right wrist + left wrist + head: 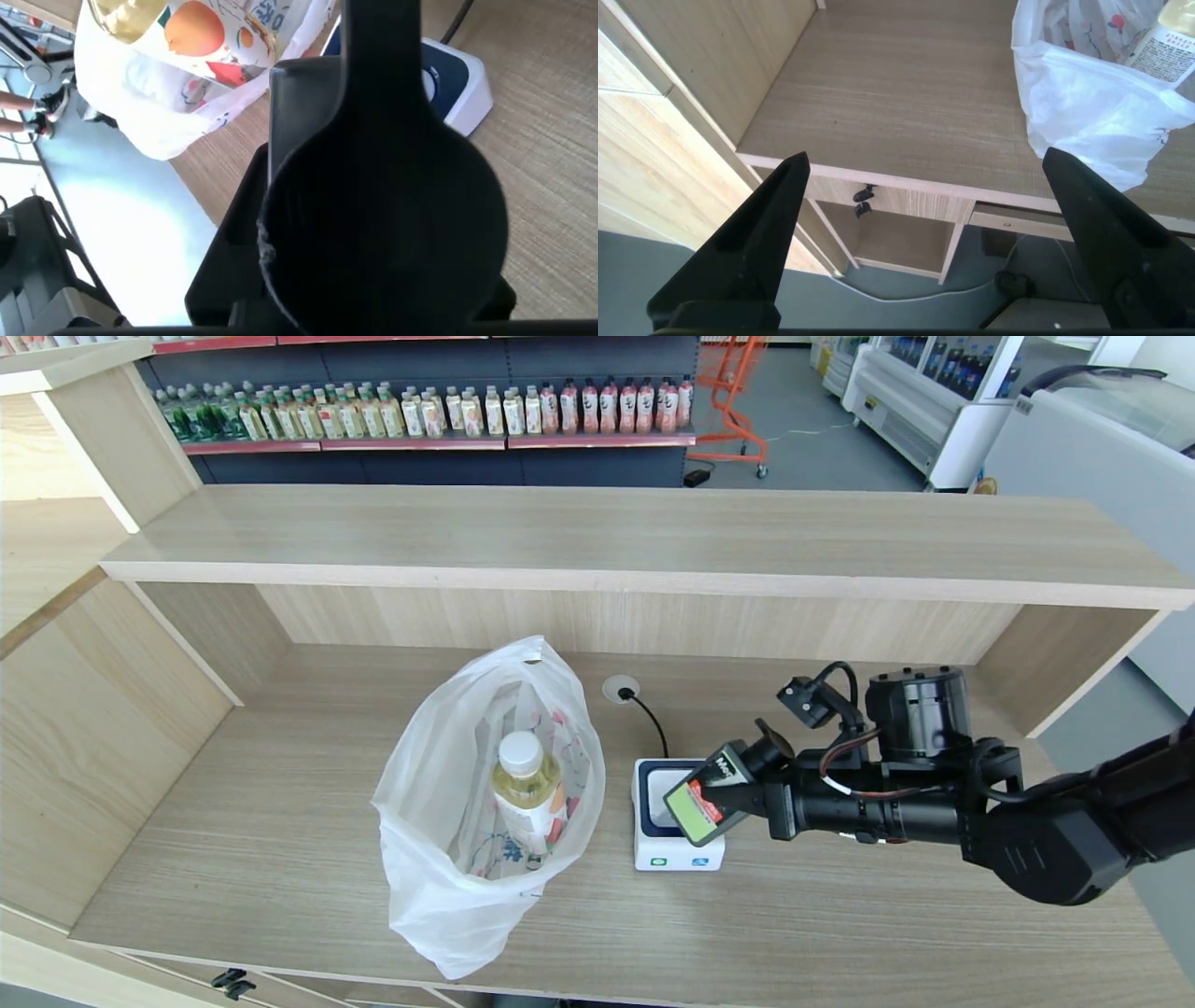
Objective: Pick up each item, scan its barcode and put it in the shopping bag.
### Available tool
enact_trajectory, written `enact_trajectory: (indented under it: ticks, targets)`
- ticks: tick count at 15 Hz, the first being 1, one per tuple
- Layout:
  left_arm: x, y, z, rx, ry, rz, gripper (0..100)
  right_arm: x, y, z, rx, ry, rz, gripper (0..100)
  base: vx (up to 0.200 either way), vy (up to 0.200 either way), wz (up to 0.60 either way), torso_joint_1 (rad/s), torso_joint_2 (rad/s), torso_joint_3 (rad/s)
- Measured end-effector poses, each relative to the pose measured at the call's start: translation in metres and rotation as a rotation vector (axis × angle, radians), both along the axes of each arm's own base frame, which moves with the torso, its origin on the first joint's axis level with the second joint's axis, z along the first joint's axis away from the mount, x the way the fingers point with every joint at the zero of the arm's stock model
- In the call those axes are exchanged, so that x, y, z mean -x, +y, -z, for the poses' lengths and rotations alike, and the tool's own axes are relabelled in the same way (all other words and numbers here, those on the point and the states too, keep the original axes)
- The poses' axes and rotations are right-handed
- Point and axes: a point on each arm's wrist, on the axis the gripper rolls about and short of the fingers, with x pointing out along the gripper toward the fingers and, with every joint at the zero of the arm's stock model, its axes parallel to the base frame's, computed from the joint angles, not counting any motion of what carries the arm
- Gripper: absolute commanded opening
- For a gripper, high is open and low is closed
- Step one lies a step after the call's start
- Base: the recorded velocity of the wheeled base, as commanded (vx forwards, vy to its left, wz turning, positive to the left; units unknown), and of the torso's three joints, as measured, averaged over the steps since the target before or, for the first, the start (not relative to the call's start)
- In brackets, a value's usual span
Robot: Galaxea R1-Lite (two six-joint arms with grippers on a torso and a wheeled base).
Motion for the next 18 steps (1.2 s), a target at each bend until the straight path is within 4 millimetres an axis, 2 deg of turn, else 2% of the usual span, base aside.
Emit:
enact_trajectory:
  ticks: [6,12,14,18]
  targets:
    - [0.000,0.000,0.000,0.000,0.000,0.000,100,-0.016,0.012,0.006,0.001,-0.012,-0.001,0,0.000,0.000,0.00,0.000,0.00,0.000]
    - [0.000,0.000,0.000,0.000,0.000,0.000,100,-0.019,0.014,0.007,0.007,-0.018,0.021,0,0.000,0.000,0.00,0.000,0.00,0.000]
    - [0.000,0.000,0.000,0.000,0.000,0.000,100,-0.015,0.012,-0.006,-0.024,-0.023,0.037,0,0.000,0.000,0.00,0.000,0.00,0.000]
    - [0.000,0.000,0.000,0.000,0.000,0.000,100,0.013,0.006,-0.064,-0.128,-0.142,0.038,0,0.000,0.000,0.00,0.000,0.00,0.000]
